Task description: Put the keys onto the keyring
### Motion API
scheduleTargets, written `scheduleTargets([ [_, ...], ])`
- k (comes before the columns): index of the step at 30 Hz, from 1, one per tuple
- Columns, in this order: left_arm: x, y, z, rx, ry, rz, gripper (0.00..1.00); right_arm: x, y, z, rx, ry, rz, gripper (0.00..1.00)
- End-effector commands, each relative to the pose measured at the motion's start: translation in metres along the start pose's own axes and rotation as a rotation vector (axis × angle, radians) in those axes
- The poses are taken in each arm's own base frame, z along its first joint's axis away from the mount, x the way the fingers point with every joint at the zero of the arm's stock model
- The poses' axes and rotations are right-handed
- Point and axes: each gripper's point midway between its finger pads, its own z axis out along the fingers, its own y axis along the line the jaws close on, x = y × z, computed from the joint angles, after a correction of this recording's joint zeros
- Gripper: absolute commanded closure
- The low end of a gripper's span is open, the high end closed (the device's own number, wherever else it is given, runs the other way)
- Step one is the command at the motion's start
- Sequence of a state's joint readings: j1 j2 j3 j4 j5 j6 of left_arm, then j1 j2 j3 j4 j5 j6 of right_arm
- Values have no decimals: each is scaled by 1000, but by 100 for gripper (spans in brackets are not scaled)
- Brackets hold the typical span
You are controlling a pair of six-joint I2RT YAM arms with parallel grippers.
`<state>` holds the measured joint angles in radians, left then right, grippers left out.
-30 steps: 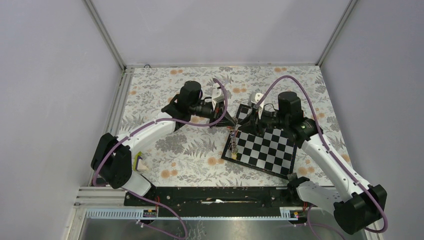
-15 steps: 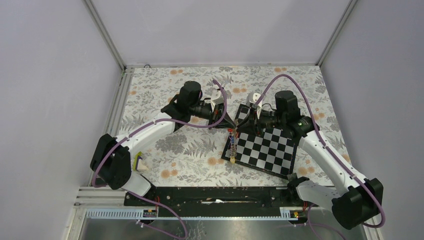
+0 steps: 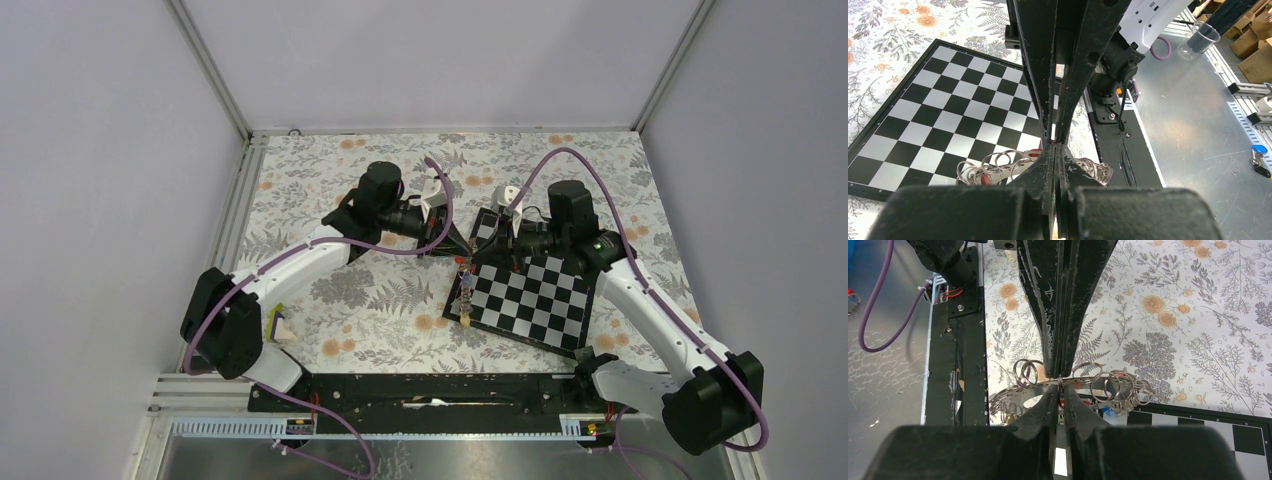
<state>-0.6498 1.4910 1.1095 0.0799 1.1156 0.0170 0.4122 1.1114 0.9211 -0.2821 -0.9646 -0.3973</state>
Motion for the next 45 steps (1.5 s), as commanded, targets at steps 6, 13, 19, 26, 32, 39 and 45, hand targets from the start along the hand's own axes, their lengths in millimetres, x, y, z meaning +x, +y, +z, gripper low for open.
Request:
scheduleTargets([
  [6, -31, -13, -4, 31, -71, 136, 100, -22, 0, -4, 1, -47, -35, 100],
  [13, -28, -6, -6, -2, -53, 156, 100, -26, -7, -10, 66, -16, -47, 100],
  [19, -27, 4, -8, -65, -16, 186, 92, -20, -13, -12, 108, 83, -55, 100],
  [26, -25, 5, -6, -75, -7, 192, 64, -15, -15, -8, 135, 174, -48, 100],
  [32, -21, 8, 0, -81, 5, 193, 56, -15, -15, -4, 135, 205, -41, 100],
  [39, -15, 10, 4, -87, 13, 191, 58, -17, -12, -1, 129, 205, -40, 100],
  [45, -11, 10, 6, -80, 19, 187, 63, -18, -11, 0, 125, 202, -42, 100],
])
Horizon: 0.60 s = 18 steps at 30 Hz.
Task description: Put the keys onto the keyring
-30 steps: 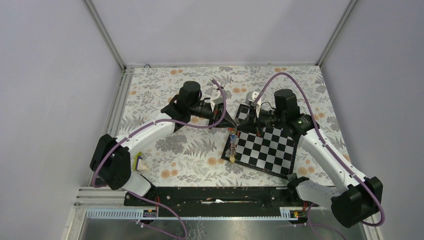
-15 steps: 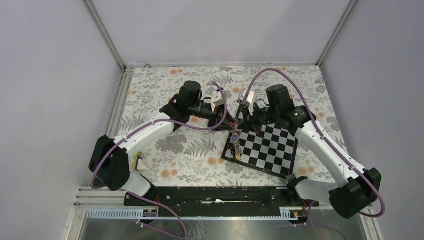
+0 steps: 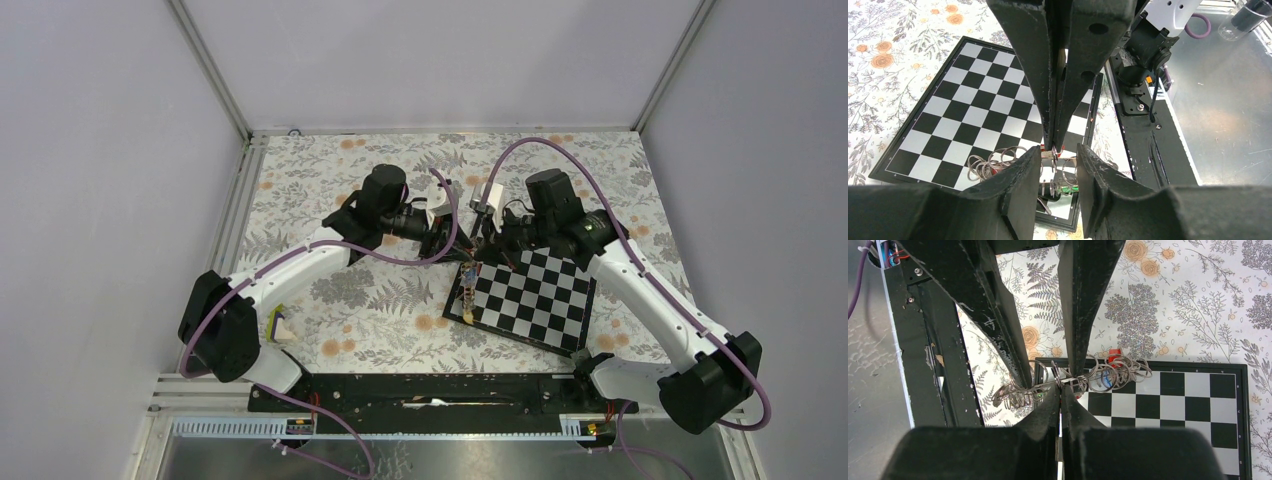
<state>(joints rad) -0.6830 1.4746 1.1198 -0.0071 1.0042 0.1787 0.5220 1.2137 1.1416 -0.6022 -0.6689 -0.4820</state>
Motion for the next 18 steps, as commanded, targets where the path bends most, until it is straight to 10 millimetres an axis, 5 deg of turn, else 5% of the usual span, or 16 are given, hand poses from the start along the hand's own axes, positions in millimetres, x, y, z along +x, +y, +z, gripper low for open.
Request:
scheduleTargets([
  [1, -16, 2, 2, -6, -29, 72, 64, -25, 0, -6, 9, -55, -55, 100],
  [8, -15, 3, 2, -4, -27, 69, 78, -26, 1, -7, 8, -61, -56, 100],
  [18, -9, 1, 3, 6, -21, 57, 78, -29, 2, -8, 11, -70, -57, 100],
])
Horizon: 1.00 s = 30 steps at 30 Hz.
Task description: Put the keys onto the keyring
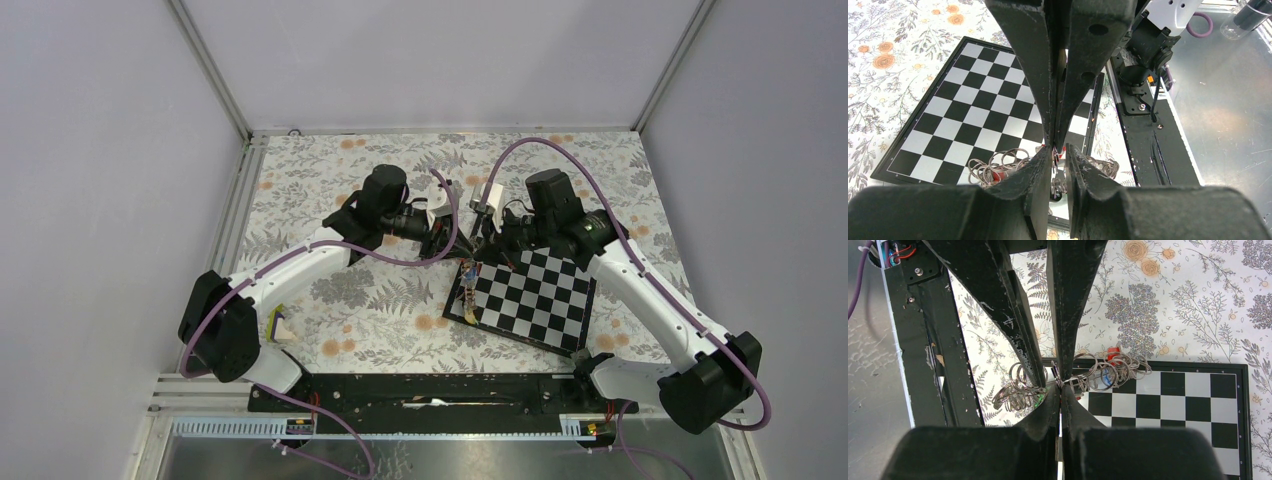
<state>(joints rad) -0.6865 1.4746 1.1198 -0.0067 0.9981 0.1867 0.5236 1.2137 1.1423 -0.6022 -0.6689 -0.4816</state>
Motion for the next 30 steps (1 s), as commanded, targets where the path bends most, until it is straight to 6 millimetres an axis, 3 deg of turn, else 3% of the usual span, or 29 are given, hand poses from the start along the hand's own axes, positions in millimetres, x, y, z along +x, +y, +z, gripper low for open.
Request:
scheduleTargets([
  [1, -9, 1, 2, 10, -22, 48, 78, -28, 1, -8, 11, -70, -57, 100],
  [10, -6, 0, 3, 13, -18, 37, 85, -31, 2, -9, 8, -76, -57, 100],
  [20, -4, -2, 3, 19, -17, 30, 83, -31, 2, -9, 13, -80, -59, 100],
  [30, -1, -2, 3, 22, -13, 27, 93, -34, 2, -11, 17, -91, -61, 100],
])
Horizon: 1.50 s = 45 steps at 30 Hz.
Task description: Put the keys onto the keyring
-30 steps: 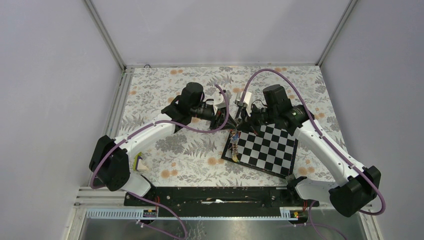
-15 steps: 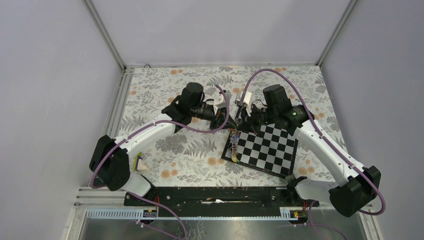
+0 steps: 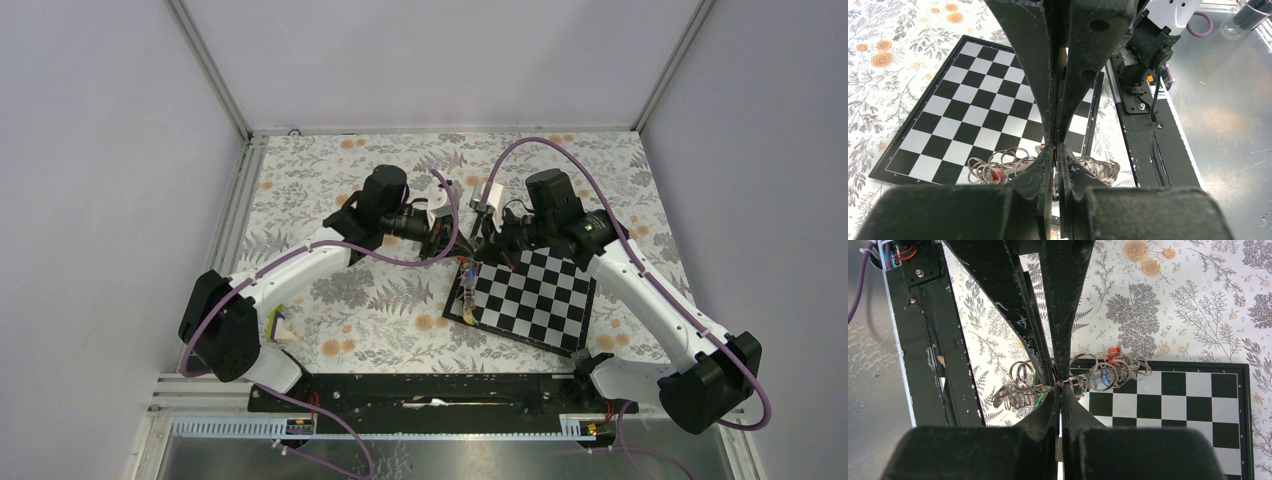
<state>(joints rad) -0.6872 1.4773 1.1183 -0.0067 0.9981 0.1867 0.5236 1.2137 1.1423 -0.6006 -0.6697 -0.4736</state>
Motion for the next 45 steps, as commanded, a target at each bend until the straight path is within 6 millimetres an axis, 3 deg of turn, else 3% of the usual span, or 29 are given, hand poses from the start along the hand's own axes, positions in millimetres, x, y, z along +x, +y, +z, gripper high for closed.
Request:
scheduleTargets([
  [1, -3, -2, 2, 22, -14, 30, 95, -34, 2, -11, 17, -91, -68, 100],
  [3, -2, -2, 2, 24, -12, 26, 100, -34, 2, -11, 17, -90, -66, 100],
  [10, -9, -5, -1, 6, -28, 30, 100, -34, 3, -12, 23, -101, -69, 100],
  [17, -30, -10, -7, 28, -81, -4, 100, -27, 6, -13, 34, -121, -86, 71],
  [22, -39, -13, -9, 41, -117, -41, 100, -23, 8, -18, 48, -125, -109, 61],
  [35, -41, -22, -13, 90, -144, -47, 100, -27, 10, -24, 49, -157, -146, 68],
  [45, -48, -28, -18, 110, -197, -65, 100, -25, 15, -19, -3, -173, -125, 68],
])
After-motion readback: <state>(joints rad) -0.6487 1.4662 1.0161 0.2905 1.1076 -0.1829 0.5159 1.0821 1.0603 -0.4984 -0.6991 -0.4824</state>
